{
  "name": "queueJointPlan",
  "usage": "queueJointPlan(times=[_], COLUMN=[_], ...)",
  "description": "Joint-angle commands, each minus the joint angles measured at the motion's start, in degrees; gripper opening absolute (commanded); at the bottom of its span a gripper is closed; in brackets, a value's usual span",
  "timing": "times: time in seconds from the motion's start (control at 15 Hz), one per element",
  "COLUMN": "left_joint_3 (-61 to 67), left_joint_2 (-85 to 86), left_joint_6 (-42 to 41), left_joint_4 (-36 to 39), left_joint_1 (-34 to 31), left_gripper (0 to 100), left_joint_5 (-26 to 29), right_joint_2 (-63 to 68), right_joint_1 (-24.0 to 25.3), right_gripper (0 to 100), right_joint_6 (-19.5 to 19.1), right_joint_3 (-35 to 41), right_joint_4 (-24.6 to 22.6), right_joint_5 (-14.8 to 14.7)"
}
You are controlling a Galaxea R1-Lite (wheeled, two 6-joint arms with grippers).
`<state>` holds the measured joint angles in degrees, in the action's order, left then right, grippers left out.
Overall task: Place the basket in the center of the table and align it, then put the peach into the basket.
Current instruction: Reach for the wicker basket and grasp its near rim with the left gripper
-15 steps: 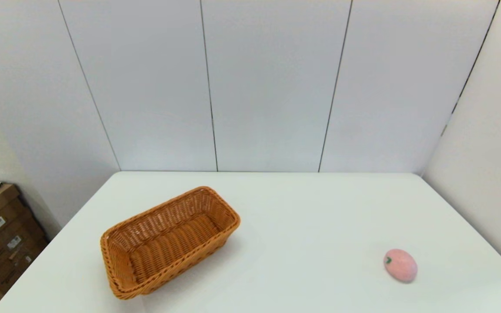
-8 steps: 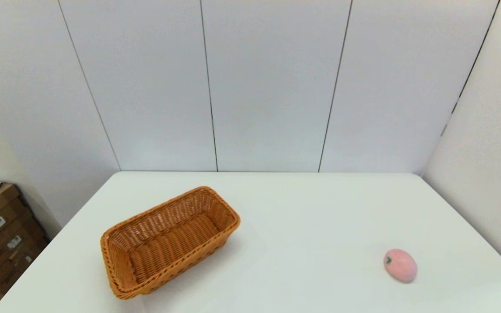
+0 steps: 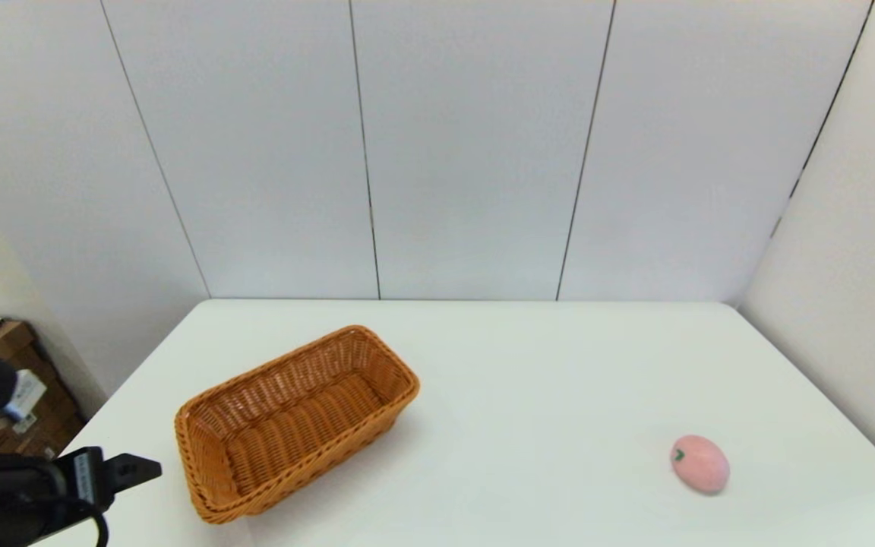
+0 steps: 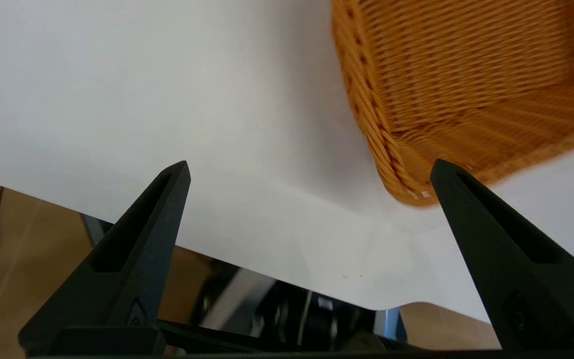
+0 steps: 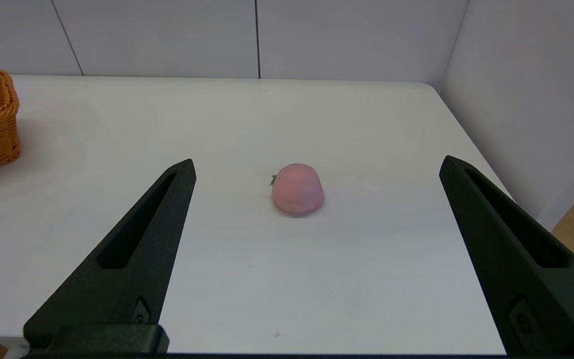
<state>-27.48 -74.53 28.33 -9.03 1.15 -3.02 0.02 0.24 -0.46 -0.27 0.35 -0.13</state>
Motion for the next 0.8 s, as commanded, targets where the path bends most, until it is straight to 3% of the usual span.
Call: queueJointPlan(times=[0.07, 0.8], left_joint_3=[-11.02, -13.83], left_joint_2=[-27.95, -39.37], left_joint_6=[9.11, 9.46], left_joint_4=[-0.28, 10.97], left_joint_1=[1.93, 1.93], left_gripper=[100, 100], left_joint_5=[5.75, 6.89], right_joint_2=[-0.02, -0.02], right_joint_1=[0.02, 0.02], right_gripper=[100, 100], right_joint_6=[0.11, 0.55], right_joint_3=[0.00, 0.00], right_joint_4=[0.00, 0.00], right_joint_5=[0.05, -0.57])
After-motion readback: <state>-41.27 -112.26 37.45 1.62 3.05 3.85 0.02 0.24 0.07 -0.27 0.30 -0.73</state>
